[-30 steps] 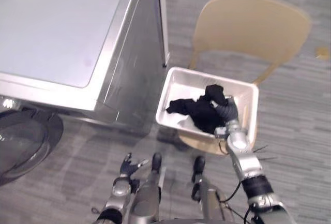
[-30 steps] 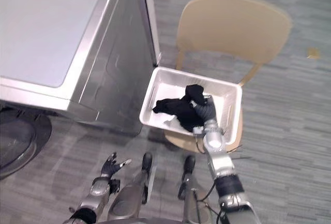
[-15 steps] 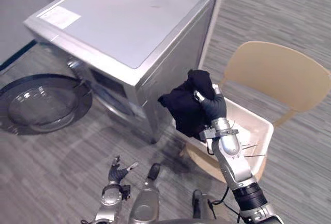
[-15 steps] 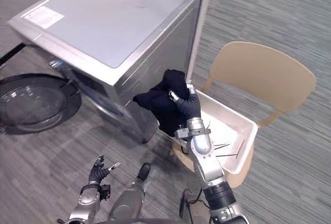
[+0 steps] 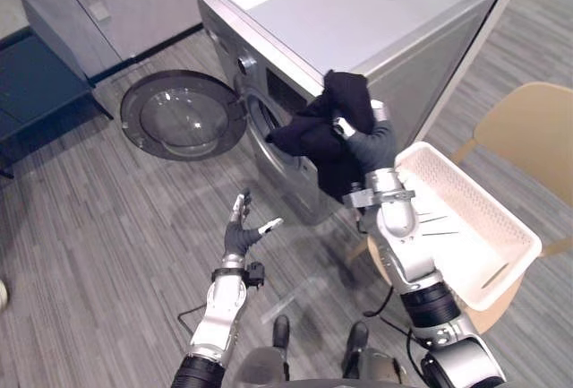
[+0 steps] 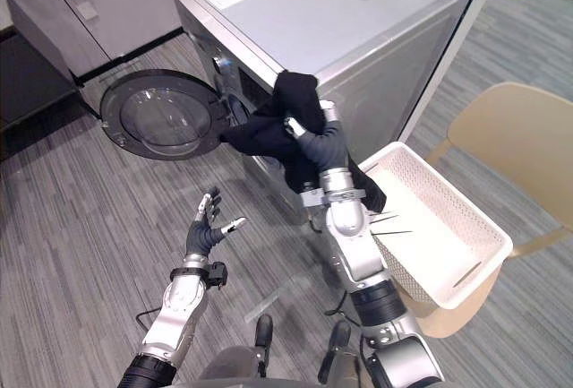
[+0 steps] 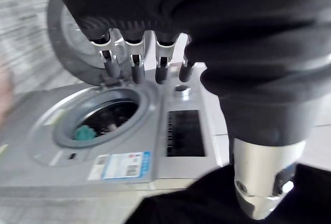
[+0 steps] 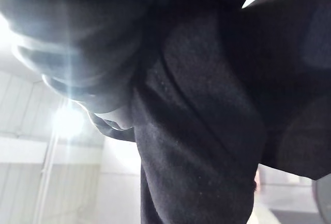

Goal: Pick up the laundry basket with both hands and put the clothes into the washing machine.

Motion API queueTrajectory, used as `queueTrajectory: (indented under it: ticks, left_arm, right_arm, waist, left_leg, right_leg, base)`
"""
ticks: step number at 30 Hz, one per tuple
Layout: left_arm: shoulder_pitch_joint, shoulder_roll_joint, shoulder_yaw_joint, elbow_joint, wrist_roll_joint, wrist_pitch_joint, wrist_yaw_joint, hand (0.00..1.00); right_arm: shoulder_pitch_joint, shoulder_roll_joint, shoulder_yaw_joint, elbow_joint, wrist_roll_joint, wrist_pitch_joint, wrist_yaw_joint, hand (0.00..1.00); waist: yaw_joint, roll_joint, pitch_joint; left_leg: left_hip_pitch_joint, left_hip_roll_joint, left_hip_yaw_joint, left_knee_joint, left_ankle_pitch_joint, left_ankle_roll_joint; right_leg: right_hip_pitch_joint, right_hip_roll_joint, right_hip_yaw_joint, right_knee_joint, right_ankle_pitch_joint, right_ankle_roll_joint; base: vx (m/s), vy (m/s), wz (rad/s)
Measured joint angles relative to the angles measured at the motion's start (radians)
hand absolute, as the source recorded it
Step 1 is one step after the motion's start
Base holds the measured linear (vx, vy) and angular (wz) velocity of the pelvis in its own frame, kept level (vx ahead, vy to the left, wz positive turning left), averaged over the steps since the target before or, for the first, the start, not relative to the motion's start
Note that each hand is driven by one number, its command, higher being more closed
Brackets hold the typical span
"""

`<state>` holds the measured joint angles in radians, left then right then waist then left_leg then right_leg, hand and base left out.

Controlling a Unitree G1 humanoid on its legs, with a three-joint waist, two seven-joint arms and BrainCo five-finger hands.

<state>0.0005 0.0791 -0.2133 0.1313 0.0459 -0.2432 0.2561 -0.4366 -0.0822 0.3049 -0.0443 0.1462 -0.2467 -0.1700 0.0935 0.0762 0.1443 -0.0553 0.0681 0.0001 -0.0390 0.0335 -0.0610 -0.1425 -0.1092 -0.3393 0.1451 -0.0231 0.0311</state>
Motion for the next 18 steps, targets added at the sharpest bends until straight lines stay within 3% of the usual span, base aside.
queueTrajectory:
  ticks: [10, 11, 16, 17, 18]
  left_arm:
    - [-0.27, -0.004, -0.181, 0.05, 0.161, 0.015, 0.092, 0.0]
    - [-0.298, -0.006, -0.19, 0.069, 0.164, 0.017, 0.102, 1.0]
    - [-0.392, -0.001, -0.212, 0.117, 0.167, 0.038, 0.14, 1.0]
    - [-0.392, 0.004, -0.218, 0.121, 0.168, 0.043, 0.14, 1.0]
    - [-0.392, 0.004, -0.218, 0.128, 0.17, 0.043, 0.141, 1.0]
  right_arm:
    - [-0.158, 0.083, 0.237, -0.004, 0.092, -0.006, 0.016, 1.0]
    - [-0.159, 0.087, 0.259, -0.004, 0.107, -0.006, 0.016, 1.0]
    - [-0.163, 0.109, 0.292, -0.005, 0.158, -0.006, -0.003, 1.0]
    - [-0.163, 0.109, 0.293, -0.005, 0.16, -0.006, -0.004, 0.0]
    - [-0.163, 0.109, 0.295, -0.006, 0.16, -0.006, -0.004, 0.0]
  waist:
    - [-0.007, -0.019, -0.057]
    - [-0.007, -0.021, -0.064]
    - [-0.01, -0.031, -0.082]
    - [-0.01, -0.034, -0.085]
    - [-0.009, -0.035, -0.086]
  left_leg:
    - [0.039, -0.012, 0.003, -0.034, 0.031, 0.012]
    - [0.04, -0.012, 0.004, -0.034, 0.032, 0.013]
    - [0.05, -0.006, 0.004, -0.05, 0.039, 0.009]
    - [0.049, -0.004, 0.004, -0.05, 0.037, 0.003]
    - [0.048, -0.002, 0.005, -0.05, 0.037, 0.001]
  right_leg:
    - [0.078, 0.016, 0.008, -0.137, 0.092, 0.005]
    - [0.086, 0.019, 0.009, -0.156, 0.103, 0.002]
    - [0.119, 0.034, 0.011, -0.223, 0.144, -0.003]
    - [0.122, 0.038, 0.012, -0.232, 0.15, -0.009]
    - [0.123, 0.038, 0.012, -0.238, 0.154, -0.011]
  base:
    - [-0.02, 0.027, -0.01]
    - [-0.02, 0.025, -0.07]
    - [-0.01, 0.005, -0.01]
    - [0.0, 0.0, 0.0]
    - [-0.03, 0.001, -0.04]
